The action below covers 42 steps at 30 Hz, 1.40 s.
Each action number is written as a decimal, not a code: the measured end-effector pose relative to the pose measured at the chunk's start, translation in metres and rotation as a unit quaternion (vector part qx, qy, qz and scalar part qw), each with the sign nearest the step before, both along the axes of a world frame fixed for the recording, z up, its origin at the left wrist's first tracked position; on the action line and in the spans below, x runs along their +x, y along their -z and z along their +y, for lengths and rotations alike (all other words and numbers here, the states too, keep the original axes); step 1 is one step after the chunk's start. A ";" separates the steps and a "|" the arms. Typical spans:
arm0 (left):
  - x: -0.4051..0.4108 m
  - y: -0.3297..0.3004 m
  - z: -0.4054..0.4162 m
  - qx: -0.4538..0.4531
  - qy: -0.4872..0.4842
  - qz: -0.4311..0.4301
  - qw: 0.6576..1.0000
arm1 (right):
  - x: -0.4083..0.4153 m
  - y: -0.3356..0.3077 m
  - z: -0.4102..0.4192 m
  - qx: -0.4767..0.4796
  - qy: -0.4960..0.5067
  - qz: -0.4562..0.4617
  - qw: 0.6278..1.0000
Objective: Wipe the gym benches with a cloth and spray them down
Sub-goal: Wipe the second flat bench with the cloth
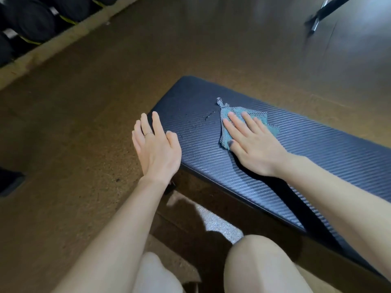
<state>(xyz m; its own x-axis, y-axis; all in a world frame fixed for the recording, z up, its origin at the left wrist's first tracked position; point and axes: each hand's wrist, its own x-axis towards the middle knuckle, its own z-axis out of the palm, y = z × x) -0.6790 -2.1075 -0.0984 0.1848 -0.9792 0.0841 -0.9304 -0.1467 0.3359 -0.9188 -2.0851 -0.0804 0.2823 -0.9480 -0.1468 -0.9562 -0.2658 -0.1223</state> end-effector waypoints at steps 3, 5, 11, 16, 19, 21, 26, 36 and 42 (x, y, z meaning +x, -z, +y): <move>-0.001 -0.001 -0.001 -0.003 -0.007 0.011 1.000 | 0.010 0.002 -0.044 -0.011 0.006 -0.006 1.000; -0.001 0.001 -0.001 0.000 -0.009 0.008 1.000 | 0.023 0.001 -0.084 -0.009 0.019 -0.007 1.000; 0.000 0.001 -0.003 -0.007 -0.016 0.021 1.000 | 0.054 -0.006 -0.084 0.007 0.006 -0.006 1.000; 0.000 0.002 -0.003 -0.030 -0.020 0.035 0.999 | 0.068 -0.004 -0.012 -0.005 -0.190 -0.029 0.981; -0.002 0.002 -0.004 -0.023 -0.026 0.046 0.998 | 0.063 -0.007 -0.056 0.001 -0.201 -0.023 0.979; -0.001 0.004 -0.005 -0.021 -0.036 0.049 0.998 | 0.068 -0.007 -0.105 0.000 -0.163 -0.017 0.986; -0.002 0.005 -0.006 -0.036 -0.030 0.054 0.997 | 0.094 -0.006 -0.150 -0.012 -0.133 -0.004 0.991; -0.004 -0.006 -0.002 0.006 -0.043 0.105 0.993 | 0.108 -0.005 -0.145 -0.012 -0.314 -0.032 0.949; 0.023 -0.006 0.005 0.017 -0.035 0.159 0.987 | 0.098 -0.003 -0.212 -0.071 -0.187 -0.045 0.979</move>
<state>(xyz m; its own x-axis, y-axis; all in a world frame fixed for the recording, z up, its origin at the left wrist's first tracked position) -0.6561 -2.1029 -0.0928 0.2632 -0.9645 -0.0223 -0.7660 -0.2230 0.6029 -0.8212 -2.2974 -0.0778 0.6184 -0.7856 0.0196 -0.7766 -0.6148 -0.1378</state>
